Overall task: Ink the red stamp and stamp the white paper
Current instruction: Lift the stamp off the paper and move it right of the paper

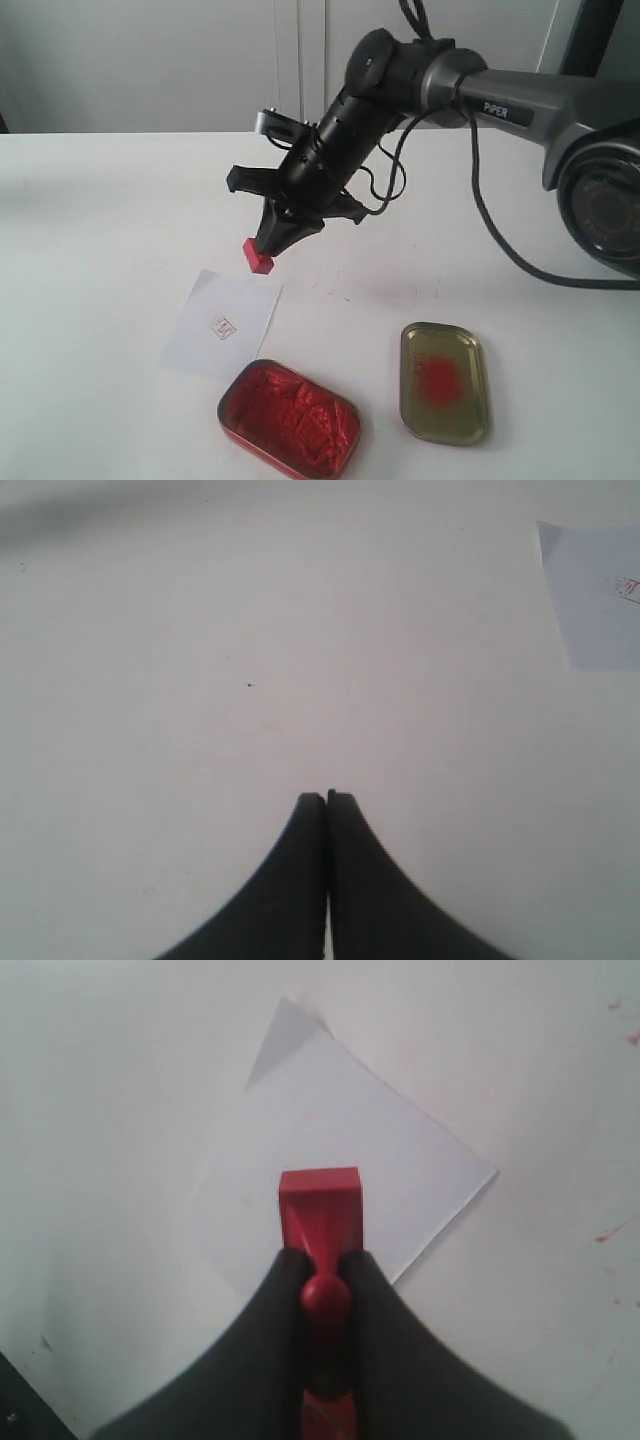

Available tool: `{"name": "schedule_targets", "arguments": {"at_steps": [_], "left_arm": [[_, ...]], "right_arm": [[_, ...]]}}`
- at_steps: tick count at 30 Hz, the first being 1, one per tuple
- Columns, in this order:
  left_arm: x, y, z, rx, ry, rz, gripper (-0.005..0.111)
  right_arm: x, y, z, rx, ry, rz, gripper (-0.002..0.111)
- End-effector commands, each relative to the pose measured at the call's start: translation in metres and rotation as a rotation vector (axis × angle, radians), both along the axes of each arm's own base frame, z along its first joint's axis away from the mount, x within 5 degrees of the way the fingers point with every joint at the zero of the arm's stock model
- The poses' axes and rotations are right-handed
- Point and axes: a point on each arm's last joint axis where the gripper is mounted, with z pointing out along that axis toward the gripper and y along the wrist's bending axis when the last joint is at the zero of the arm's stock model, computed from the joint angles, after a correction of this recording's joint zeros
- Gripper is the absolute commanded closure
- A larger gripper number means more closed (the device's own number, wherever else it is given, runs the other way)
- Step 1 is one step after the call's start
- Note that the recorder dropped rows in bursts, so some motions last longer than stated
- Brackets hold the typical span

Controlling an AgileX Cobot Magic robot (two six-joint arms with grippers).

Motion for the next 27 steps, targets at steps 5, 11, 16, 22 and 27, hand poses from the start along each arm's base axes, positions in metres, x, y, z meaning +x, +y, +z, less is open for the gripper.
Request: {"name": "schedule_targets", "arguments": {"at_steps": [5,11,16,22,27], "left_arm": [[-0.001,0.000,-0.004,0.002,0.022,-0.001,0.107],[-0.001,0.000,-0.004,0.002,0.022,-0.001,0.107],[-0.001,0.000,-0.004,0.002,0.022,-0.001,0.107],[-0.001,0.000,-0.004,0.002,0.022,-0.001,0.107],[-0.001,0.000,-0.004,0.002,0.022,-0.001,0.107]], "right_arm": [[0.022,-0.031,-0.011,0.163,-0.035,-0.141,0.108],[0.030,-0.042,-0.026,0.151,-0.058,-0.228,0.108],[0.030,-0.039,-0.045,0.185,-0.004,-0.262,0.108],[0.030,-0.037,-0.060,0.203,0.037,-0.277,0.108],[0.030,-0.037,-0.061,0.197,0.037,-0.274,0.108]]}}
